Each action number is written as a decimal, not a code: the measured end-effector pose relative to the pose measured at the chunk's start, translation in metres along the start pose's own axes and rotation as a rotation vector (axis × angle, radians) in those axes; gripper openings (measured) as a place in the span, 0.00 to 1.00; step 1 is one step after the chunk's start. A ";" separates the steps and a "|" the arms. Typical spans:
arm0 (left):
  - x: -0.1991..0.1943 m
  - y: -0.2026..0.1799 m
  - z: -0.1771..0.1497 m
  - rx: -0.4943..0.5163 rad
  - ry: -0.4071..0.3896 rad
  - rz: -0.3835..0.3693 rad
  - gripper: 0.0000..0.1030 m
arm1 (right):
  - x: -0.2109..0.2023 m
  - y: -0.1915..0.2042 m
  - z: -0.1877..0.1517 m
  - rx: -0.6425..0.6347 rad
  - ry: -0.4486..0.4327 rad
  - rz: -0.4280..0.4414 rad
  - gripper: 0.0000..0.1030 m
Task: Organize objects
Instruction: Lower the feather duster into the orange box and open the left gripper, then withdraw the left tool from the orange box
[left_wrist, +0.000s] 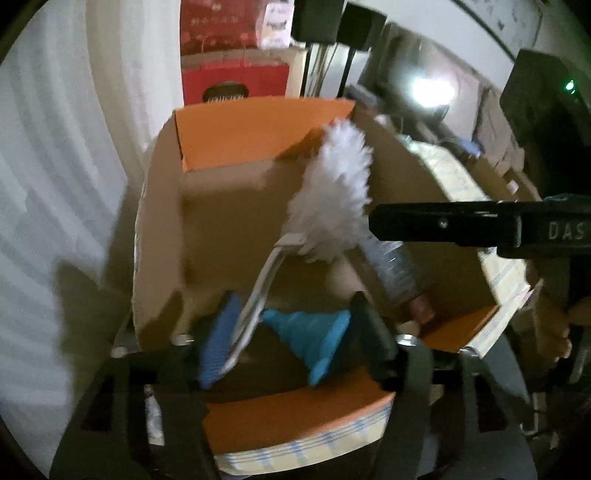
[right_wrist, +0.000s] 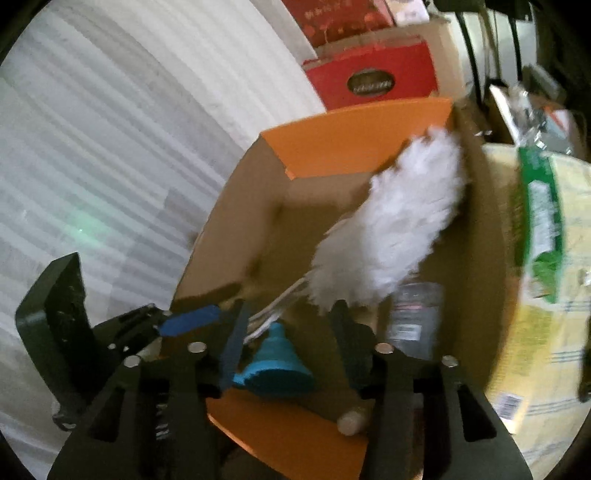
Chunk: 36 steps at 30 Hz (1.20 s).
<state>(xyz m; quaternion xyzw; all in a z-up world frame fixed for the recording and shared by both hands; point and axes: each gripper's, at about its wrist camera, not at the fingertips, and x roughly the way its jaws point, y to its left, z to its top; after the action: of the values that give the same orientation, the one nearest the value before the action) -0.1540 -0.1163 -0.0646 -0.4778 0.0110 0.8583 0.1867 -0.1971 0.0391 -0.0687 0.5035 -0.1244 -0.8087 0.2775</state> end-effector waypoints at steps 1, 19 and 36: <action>-0.002 -0.002 0.001 -0.001 -0.019 -0.009 0.69 | -0.003 0.000 0.001 -0.008 -0.005 -0.014 0.58; -0.034 -0.056 0.005 -0.051 -0.196 -0.066 0.99 | -0.074 -0.032 -0.019 -0.032 -0.106 -0.174 0.83; -0.030 -0.105 -0.001 -0.144 -0.266 -0.100 1.00 | -0.105 -0.090 -0.042 0.035 -0.162 -0.341 0.86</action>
<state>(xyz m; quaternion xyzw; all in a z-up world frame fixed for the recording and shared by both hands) -0.1045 -0.0282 -0.0231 -0.3722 -0.0991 0.9021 0.1946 -0.1539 0.1759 -0.0528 0.4552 -0.0731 -0.8797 0.1165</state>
